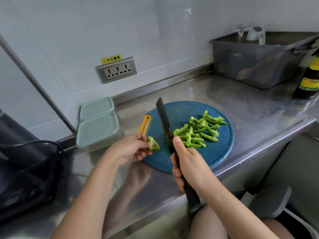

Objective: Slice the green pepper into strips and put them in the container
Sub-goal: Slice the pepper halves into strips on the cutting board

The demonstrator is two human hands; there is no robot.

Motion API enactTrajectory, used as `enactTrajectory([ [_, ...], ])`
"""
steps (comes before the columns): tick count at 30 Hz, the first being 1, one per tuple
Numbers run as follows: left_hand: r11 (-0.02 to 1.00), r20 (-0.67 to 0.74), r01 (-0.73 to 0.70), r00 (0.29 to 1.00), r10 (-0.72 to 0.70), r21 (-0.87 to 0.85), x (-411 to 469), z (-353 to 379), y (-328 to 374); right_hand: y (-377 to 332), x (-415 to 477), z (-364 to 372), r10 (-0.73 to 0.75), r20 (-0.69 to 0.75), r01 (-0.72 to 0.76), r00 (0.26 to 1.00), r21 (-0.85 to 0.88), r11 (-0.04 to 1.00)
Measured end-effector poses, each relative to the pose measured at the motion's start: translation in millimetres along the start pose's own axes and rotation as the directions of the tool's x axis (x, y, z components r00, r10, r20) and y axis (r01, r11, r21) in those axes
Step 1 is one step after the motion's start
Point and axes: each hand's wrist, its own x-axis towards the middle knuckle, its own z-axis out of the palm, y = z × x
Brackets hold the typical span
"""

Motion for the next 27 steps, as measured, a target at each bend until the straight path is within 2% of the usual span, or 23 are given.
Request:
enactTrajectory([
  [4, 0.993, 0.056, -0.083, 0.995, 0.079, 0.082, -3, -7, 0, 1, 0, -12, -0.002, -0.054, 0.001, 0.999, -0.028, 1.000],
  [7, 0.962, 0.169, -0.153, 0.979, 0.116, 0.226, -10, -18, 0, 5, -4, -12, -0.020, -0.054, 0.016, 0.998, -0.075, 0.997],
  [9, 0.928, 0.179, -0.184, 0.975, 0.131, 0.323, -13, -17, 1, 8, -6, -10, -0.025, -0.043, 0.020, 0.999, -0.107, 0.994],
  [14, 0.853, -0.014, -0.201, 0.972, 0.237, 0.481, -11, 3, 2, 8, -11, -9, -0.024, -0.039, 0.016, 0.999, -0.184, 0.983],
  [18, 0.621, -0.154, -0.180, 0.882, 0.445, 0.762, -18, 16, -6, 9, -10, -5, -0.052, -0.062, 0.034, 0.997, -0.267, 0.963],
  [20, 0.590, -0.179, -0.211, 0.828, 0.531, 0.779, -17, 14, -18, 11, -7, -1, -0.083, -0.075, 0.056, 0.994, -0.311, 0.949],
  [22, 0.589, -0.145, -0.326, 0.777, 0.613, 0.740, -15, 10, -29, 14, -4, 5, -0.099, -0.074, 0.068, 0.992, -0.347, 0.936],
  [25, 0.607, -0.066, -0.452, 0.765, 0.641, 0.654, -15, 9, -33, 17, -1, 12, -0.095, -0.061, 0.066, 0.994, -0.360, 0.930],
  [27, 0.639, -0.091, -0.466, 0.761, 0.642, 0.613, -14, 11, -33, 17, -1, 13, -0.094, -0.060, 0.065, 0.994, -0.369, 0.927],
])
